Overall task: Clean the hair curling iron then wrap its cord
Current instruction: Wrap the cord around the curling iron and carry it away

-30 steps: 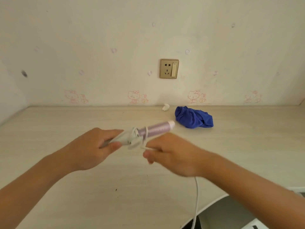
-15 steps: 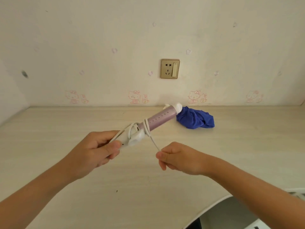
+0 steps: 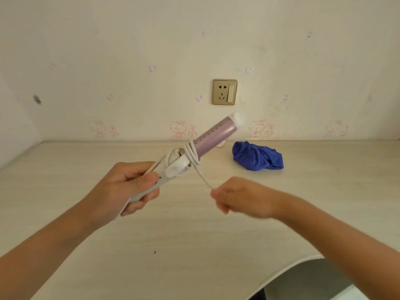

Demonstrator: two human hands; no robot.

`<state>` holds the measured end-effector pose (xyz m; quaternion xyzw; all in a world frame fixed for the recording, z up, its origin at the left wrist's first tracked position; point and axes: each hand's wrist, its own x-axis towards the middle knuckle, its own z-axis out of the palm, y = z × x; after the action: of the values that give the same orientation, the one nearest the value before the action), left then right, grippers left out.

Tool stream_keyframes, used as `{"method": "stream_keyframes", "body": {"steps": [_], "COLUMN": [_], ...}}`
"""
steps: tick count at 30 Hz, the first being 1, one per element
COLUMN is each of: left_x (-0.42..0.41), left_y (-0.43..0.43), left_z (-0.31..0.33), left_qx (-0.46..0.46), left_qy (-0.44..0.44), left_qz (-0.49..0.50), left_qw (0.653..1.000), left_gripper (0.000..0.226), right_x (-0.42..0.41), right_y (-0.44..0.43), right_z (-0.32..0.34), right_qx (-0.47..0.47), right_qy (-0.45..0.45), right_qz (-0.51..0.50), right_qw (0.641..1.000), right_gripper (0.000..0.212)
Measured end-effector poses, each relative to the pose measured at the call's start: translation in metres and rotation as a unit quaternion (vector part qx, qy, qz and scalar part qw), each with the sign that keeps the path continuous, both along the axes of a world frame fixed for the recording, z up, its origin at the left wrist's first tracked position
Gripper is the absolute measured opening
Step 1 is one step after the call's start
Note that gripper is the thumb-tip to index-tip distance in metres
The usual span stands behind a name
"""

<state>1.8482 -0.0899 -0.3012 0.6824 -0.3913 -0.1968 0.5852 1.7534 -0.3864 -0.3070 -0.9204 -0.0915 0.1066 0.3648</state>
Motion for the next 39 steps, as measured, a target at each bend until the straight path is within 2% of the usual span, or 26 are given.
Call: {"method": "stream_keyframes", "body": {"steps": [2,4,5,6,8,10,12,15,18,20,22,24,27,29,31,34,37,39], "left_x": [0.002,0.002,0.0,-0.001,-0.005,-0.007,-0.007,-0.007,-0.009,-0.007,-0.007,-0.011,-0.015,-0.013,-0.01,-0.011,-0.016,-0.023], "left_y": [-0.007,-0.01,-0.011,-0.012,-0.014,-0.014,-0.011,-0.005,0.0,-0.001,-0.008,-0.018,-0.021,-0.019,-0.019,-0.02,-0.02,-0.024], "left_z": [0.0,-0.004,-0.005,-0.006,-0.007,-0.007,-0.01,-0.016,-0.018,-0.018,-0.021,-0.026,-0.025,-0.019,-0.015,-0.014,-0.022,-0.03], "left_qx": [0.065,0.174,0.213,0.229,0.202,0.169,0.157,0.133,0.077,0.037,0.051,0.108,0.166,0.217,0.23,0.176,0.109,0.037], "left_qy": [-0.106,-0.228,-0.248,-0.234,-0.14,-0.052,-0.021,-0.003,0.03,0.02,-0.062,-0.158,-0.199,-0.198,-0.135,0.003,0.047,0.07], "left_qz": [0.061,0.06,0.038,0.005,-0.077,-0.129,-0.157,-0.172,-0.165,-0.095,-0.01,0.043,0.075,0.041,-0.05,-0.161,-0.216,-0.211], "left_qw": [0.99,0.956,0.944,0.945,0.966,0.976,0.975,0.976,0.983,0.995,0.997,0.981,0.963,0.955,0.962,0.971,0.969,0.974], "left_gripper": [0.039,0.031,0.03,0.03,0.035,0.05,0.057,0.051,0.051,0.053,0.049,0.032,0.031,0.036,0.04,0.051,0.05,0.043], "right_x": [-0.012,-0.013,-0.009,-0.004,0.005,0.01,0.012,0.011,0.005,-0.004,-0.014,-0.021,-0.017,-0.006,0.002,0.008,0.008,0.003], "right_y": [0.016,0.019,0.016,0.01,-0.003,-0.015,-0.022,-0.027,-0.027,-0.016,0.005,0.023,0.021,0.006,-0.004,-0.015,-0.028,-0.029], "right_z": [0.002,0.019,0.029,0.036,0.039,0.03,0.017,0.004,-0.007,-0.009,-0.007,0.0,0.026,0.039,0.043,0.032,0.017,0.002], "right_qx": [-0.029,-0.016,0.001,0.028,0.088,0.128,0.163,0.223,0.294,0.219,0.022,-0.107,-0.124,-0.089,-0.003,0.14,0.239,0.331], "right_qy": [-0.029,-0.083,-0.099,-0.103,-0.082,-0.056,-0.021,0.014,0.049,0.056,0.034,0.009,-0.027,-0.048,-0.028,0.0,0.006,0.004], "right_qz": [0.048,0.06,0.052,0.037,0.002,-0.02,-0.01,0.006,-0.03,-0.049,-0.008,0.035,0.037,0.03,0.047,0.07,0.053,0.027], "right_qw": [0.998,0.995,0.994,0.994,0.993,0.99,0.986,0.975,0.954,0.973,0.999,0.994,0.991,0.994,0.999,0.988,0.97,0.943], "right_gripper": [0.048,0.043,0.041,0.041,0.042,0.041,0.039,0.036,0.03,0.038,0.044,0.045,0.04,0.035,0.026,0.014,0.009,0.011]}}
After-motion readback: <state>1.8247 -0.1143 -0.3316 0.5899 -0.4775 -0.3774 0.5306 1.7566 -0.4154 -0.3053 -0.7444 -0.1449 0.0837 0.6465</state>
